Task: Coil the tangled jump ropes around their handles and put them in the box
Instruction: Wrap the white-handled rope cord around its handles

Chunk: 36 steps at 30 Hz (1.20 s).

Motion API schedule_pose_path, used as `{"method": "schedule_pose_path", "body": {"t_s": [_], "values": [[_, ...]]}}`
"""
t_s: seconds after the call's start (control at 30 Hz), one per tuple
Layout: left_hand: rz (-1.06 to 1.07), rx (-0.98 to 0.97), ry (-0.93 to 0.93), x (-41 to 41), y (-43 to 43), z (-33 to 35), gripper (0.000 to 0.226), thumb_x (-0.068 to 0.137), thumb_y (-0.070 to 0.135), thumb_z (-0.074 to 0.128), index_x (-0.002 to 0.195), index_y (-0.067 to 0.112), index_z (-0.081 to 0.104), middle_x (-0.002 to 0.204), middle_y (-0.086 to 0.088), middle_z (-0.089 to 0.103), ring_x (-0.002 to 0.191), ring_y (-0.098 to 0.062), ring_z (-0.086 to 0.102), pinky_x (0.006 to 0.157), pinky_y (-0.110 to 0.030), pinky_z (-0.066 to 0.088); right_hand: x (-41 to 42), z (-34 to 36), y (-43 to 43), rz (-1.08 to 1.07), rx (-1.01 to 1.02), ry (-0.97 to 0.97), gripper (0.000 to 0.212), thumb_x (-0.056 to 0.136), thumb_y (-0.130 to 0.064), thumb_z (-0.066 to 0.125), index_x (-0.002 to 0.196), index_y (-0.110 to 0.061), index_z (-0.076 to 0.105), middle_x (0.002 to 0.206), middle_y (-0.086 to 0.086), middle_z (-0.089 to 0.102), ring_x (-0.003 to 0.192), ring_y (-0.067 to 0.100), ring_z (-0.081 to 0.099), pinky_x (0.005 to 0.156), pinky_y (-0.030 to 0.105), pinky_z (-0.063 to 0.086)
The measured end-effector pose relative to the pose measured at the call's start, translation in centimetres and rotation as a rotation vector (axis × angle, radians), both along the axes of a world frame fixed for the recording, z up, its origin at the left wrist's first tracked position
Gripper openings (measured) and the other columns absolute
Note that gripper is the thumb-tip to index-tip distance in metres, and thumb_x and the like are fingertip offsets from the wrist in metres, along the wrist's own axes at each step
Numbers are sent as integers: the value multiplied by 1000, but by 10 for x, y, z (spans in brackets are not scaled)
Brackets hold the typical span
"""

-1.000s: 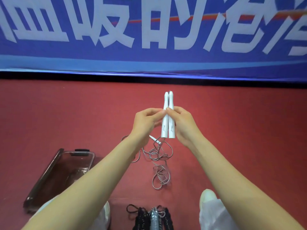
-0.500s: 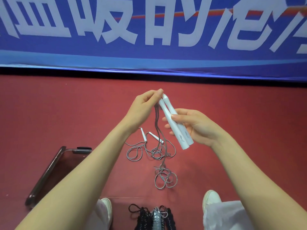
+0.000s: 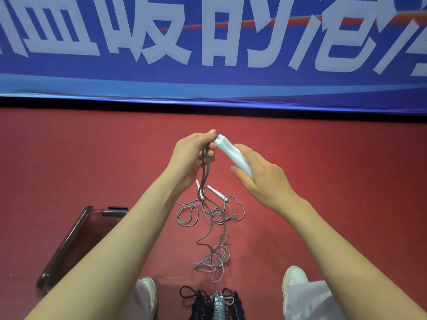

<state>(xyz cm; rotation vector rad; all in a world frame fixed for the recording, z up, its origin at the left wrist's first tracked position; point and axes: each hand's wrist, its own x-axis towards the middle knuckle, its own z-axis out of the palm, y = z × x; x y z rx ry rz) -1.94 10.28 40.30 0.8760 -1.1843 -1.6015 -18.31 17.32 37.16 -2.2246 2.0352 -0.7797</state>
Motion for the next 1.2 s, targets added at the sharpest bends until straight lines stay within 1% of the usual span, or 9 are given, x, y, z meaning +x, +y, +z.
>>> {"method": "schedule_pose_path", "body": {"t_s": [0.27, 0.47, 0.67, 0.77, 0.87, 1.03, 1.1, 1.17, 1.2], "values": [[19, 98, 75, -8, 3, 0, 9, 92, 16, 61, 84, 13, 62, 56, 7, 54, 47, -6, 46, 58, -19, 49, -10, 0, 2, -71, 9, -75, 59, 88, -64, 46, 143, -56, 26, 113, -5, 60, 102, 29, 59, 81, 40, 48], [-24, 166, 124, -5, 1, 0, 5, 91, 12, 59, 87, 12, 62, 61, 3, 60, 44, -7, 43, 55, -19, 47, -19, -2, -1, 11, 17, -129, 56, 85, -67, 43, 139, -58, 30, 116, -5, 62, 103, 23, 58, 85, 42, 49], [-55, 97, 77, -4, 2, -2, 10, 93, 19, 61, 83, 16, 61, 63, 6, 59, 49, -6, 42, 59, -19, 45, -21, -3, -2, 64, 19, -243, 64, 75, -80, 39, 134, -54, 39, 122, -12, 62, 107, 18, 59, 90, 42, 48], [-32, 70, 55, -5, 2, -3, 13, 93, 22, 61, 82, 16, 60, 63, 7, 57, 53, -7, 42, 58, -19, 45, -19, -6, -4, 50, 12, -276, 61, 76, -78, 37, 133, -55, 40, 122, -13, 63, 109, 16, 59, 92, 43, 47], [-52, 30, 36, -5, 3, -1, 16, 96, 28, 57, 87, 16, 61, 66, 7, 58, 55, -7, 45, 59, -19, 46, -17, -7, -5, -10, -37, -330, 57, 78, -74, 44, 131, -54, 45, 121, -11, 65, 109, 18, 60, 92, 43, 47], [-125, -3, -88, -10, 9, -1, 14, 97, 24, 55, 99, 14, 65, 68, 1, 62, 53, -8, 56, 58, -23, 55, -18, 0, -12, -200, -125, -258, 47, 89, -58, 54, 134, -46, 47, 119, -4, 66, 108, 28, 61, 85, 39, 47], [-173, 33, -105, -17, 15, -5, 17, 97, 24, 56, 94, 10, 65, 67, 0, 62, 52, -8, 57, 59, -23, 56, -23, 5, -19, -280, -242, -466, 43, 90, -51, 57, 131, -40, 53, 111, -5, 69, 98, 24, 63, 81, 35, 45], [-226, 44, -76, -24, 21, -8, 18, 96, 23, 56, 88, 9, 63, 68, -1, 62, 55, -9, 59, 65, -23, 57, -25, 9, -25, -255, -307, -788, 35, 92, -46, 58, 124, -32, 58, 86, -10, 65, 71, 14, 58, 69, 29, 44], [-248, 26, -78, -27, 24, -9, 17, 96, 22, 56, 86, 10, 62, 69, -1, 64, 57, -9, 61, 68, -23, 57, -23, 12, -26, -203, -327, -981, 29, 93, -42, 57, 118, -27, 60, 73, -9, 57, 56, 11, 49, 58, 27, 42]]}}
